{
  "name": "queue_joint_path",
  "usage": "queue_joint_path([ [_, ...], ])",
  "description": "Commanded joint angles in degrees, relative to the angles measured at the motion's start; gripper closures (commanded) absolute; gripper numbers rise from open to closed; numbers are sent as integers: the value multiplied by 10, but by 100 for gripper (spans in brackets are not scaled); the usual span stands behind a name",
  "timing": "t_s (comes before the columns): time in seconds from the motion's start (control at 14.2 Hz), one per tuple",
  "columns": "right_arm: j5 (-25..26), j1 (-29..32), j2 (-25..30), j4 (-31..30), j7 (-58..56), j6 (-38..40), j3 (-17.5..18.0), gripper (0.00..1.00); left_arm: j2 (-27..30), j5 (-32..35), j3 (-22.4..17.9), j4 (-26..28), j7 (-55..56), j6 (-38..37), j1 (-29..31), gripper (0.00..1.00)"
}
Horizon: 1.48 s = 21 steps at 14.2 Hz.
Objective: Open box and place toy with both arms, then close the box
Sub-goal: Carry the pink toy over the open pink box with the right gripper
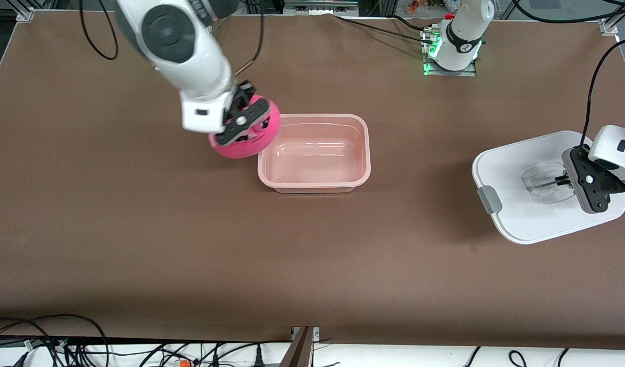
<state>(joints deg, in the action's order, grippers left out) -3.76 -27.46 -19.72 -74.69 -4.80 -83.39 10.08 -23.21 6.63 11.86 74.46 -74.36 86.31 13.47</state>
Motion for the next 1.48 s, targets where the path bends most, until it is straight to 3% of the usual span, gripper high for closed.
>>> queue_joint_path([
  [0.0, 2, -30, -44, 69, -16, 20, -1, 100, -7, 9, 2, -19, -10, -12, 5, 100],
  [0.42, 95, -109, -128, 131, -87, 27, -2, 100, -8, 8, 3, -19, -9, -12, 4, 100],
  [0.85, 130, -133, -170, 137, -105, 3, -4, 100, -11, 8, 2, -19, -11, -12, 9, 100],
  [1.06, 180, -160, -206, 137, -102, -26, -5, 100, -11, 7, 3, -19, -12, -12, 10, 100],
  [1.41, 187, -169, -246, 134, -83, -72, -6, 100, -11, 7, 3, -19, -12, -12, 11, 100],
])
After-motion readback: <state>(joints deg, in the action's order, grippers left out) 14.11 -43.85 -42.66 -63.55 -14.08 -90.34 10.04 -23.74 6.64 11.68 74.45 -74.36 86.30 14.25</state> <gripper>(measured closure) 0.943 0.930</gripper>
